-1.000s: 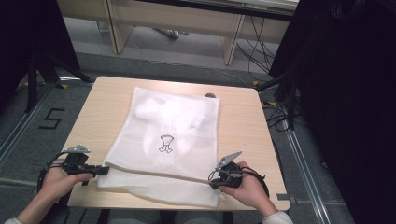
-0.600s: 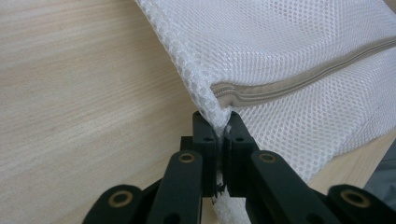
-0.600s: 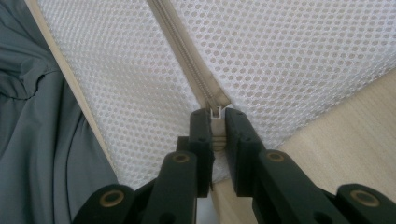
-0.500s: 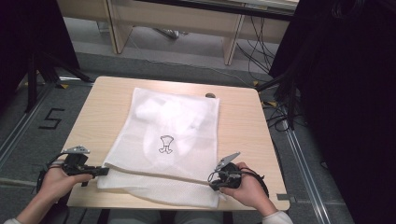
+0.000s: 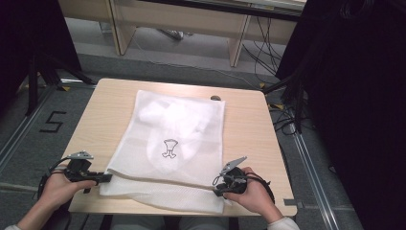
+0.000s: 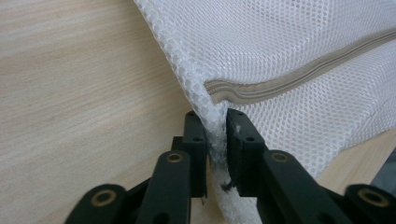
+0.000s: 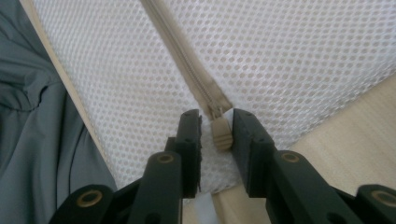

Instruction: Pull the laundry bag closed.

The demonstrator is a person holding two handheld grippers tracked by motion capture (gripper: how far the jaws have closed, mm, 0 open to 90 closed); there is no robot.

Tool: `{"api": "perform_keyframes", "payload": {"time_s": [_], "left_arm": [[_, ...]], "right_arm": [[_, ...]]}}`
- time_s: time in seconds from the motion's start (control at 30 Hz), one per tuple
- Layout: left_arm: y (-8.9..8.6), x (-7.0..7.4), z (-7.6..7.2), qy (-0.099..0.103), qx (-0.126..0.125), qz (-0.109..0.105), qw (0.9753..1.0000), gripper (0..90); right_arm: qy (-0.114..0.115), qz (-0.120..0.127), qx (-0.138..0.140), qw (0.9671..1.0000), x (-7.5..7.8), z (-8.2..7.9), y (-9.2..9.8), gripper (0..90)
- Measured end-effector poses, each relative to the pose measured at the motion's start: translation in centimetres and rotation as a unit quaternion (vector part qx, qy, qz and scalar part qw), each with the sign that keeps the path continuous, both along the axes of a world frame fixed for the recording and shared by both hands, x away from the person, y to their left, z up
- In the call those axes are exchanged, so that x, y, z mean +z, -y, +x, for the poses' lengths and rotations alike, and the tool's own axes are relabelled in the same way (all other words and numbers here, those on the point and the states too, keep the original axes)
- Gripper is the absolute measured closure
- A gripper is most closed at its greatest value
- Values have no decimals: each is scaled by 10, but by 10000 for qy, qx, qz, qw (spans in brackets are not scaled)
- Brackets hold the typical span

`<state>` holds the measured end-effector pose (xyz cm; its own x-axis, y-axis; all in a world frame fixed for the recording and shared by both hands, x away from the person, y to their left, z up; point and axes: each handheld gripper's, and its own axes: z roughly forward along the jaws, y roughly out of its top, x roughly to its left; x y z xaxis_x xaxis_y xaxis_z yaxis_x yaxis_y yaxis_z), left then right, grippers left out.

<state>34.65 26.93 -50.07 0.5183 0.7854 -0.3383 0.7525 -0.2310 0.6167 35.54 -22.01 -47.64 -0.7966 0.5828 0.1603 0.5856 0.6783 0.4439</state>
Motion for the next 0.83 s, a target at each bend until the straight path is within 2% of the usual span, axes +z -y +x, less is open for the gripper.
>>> {"api": "perform_keyframes", "payload": {"time_s": [0.03,0.07,0.1,0.17,0.2,0.23,0.27,0.3,0.37,0.4,0.43,0.47,0.53,0.57,0.6,0.63,0.67,0.7,0.8,0.83], "left_arm": [[-3,1,1,9,-115,149,9998,747],[-1,0,0,134,125,-17,9998,713],[-5,2,0,184,21,103,9998,682],[-5,3,-1,339,254,-77,9991,622],[-8,3,0,419,216,-13,9989,586],[-7,3,0,501,328,-83,9982,562],[-11,5,0,511,163,75,9985,546],[-10,4,1,543,229,19,9983,516],[-11,4,1,601,221,54,9979,471],[-11,3,2,619,233,61,9978,447],[-9,2,2,621,320,-18,9976,429],[-12,3,2,578,211,90,9981,415],[-9,1,2,573,365,-3,9977,393],[-8,0,2,560,415,-9,9976,372],[-12,1,3,527,264,199,9981,350],[-8,-1,3,529,428,34,9977,336],[-8,-1,3,525,418,60,9977,328],[-11,0,3,497,263,211,9982,325],[-11,0,4,512,273,171,9982,321],[-8,-1,3,538,419,-6,9977,322]], "right_arm": [[65,36,-5,10000,0,1,1,704],[110,91,-69,9999,1,2,2,685],[163,191,-126,9996,1,2,3,660],[261,338,-236,9988,1,5,6,627],[332,392,-304,9982,1,5,8,610],[362,458,-386,9976,1,6,9,593],[430,582,-547,9959,0,6,9,580],[442,649,-482,9957,1,7,12,565],[539,797,-685,9930,2,7,15,553],[581,908,-782,9911,2,7,17,542],[638,1029,-871,9888,2,8,18,535],[679,1140,-965,9865,1,8,20,529],[661,1179,-1080,9849,3,9,25,519],[734,1334,-1212,9809,1,10,26,514],[630,1181,-1215,9835,4,10,29,510],[580,1277,-1368,9806,4,10,29,503],[670,1258,-1333,9808,3,12,32,499],[606,1287,-1305,9812,4,14,34,497],[706,1342,-1512,9768,2,14,36,492],[680,1348,-1578,9759,2,15,35,491]]}}
